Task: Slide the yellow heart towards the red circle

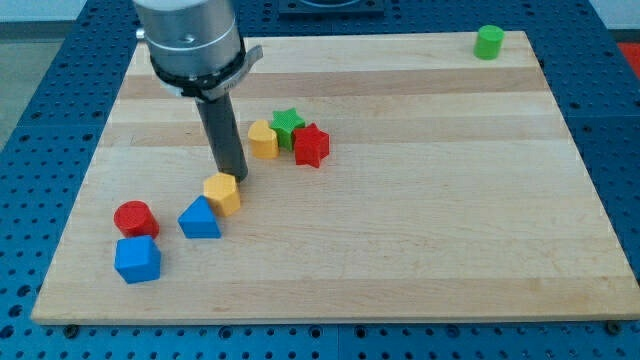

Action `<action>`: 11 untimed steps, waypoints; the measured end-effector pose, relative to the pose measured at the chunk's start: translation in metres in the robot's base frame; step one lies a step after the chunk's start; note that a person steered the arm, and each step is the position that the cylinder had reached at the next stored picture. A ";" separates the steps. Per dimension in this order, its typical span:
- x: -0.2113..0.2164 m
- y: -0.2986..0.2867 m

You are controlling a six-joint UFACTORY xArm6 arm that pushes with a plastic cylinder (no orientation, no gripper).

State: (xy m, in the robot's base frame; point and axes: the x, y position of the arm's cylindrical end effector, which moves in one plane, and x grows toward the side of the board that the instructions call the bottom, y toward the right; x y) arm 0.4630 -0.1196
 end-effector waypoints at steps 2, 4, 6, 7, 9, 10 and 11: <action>0.034 0.000; 0.052 0.000; 0.004 -0.008; -0.034 -0.010; -0.086 0.005; -0.101 0.033; -0.092 0.049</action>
State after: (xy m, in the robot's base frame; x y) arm 0.3711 -0.0711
